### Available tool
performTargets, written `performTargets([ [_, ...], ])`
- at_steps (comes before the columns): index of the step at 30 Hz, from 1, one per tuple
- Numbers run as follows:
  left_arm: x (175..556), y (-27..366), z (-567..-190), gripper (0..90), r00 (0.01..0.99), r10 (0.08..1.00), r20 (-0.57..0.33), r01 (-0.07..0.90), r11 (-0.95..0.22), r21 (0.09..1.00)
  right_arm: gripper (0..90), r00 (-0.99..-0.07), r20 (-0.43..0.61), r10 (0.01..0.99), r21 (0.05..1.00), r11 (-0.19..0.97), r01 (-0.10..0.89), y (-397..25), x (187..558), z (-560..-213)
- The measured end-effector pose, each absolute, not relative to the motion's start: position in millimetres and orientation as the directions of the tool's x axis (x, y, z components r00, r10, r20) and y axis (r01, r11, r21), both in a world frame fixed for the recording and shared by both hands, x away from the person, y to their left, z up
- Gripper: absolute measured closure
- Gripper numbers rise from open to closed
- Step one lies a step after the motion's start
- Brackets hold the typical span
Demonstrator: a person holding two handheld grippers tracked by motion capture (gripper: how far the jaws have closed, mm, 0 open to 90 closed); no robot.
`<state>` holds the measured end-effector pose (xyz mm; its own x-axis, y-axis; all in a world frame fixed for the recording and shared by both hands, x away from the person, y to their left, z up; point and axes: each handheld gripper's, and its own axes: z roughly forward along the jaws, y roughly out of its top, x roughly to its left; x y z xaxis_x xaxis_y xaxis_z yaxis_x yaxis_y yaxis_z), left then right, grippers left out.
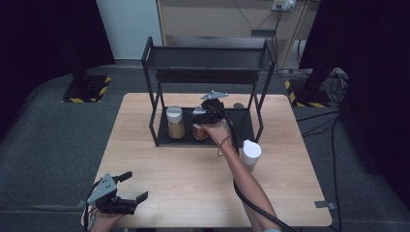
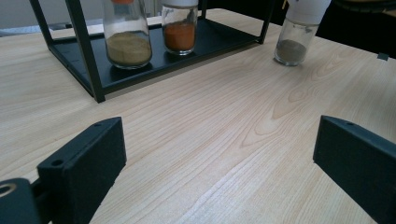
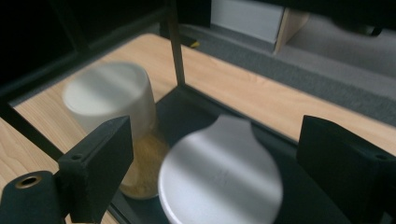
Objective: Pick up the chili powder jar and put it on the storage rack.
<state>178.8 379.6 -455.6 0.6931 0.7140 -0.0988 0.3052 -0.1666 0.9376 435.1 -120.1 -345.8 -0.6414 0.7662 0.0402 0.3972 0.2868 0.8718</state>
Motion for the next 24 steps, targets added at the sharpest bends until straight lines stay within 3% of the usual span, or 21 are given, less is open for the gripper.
performTargets([
  [7,179,379,-455,1.5,0.694,0.714,-0.098,0.305,-0.169,0.937,11.0,-0.67,0.049,0.74,0.891,0.271,0.364,-134,421,-318],
  [24,179,380,-456,1.5,0.689,0.717,-0.102,0.308,-0.162,0.937,11.3,-0.752,-0.043,0.658,0.916,0.326,0.234,-174,352,-262],
])
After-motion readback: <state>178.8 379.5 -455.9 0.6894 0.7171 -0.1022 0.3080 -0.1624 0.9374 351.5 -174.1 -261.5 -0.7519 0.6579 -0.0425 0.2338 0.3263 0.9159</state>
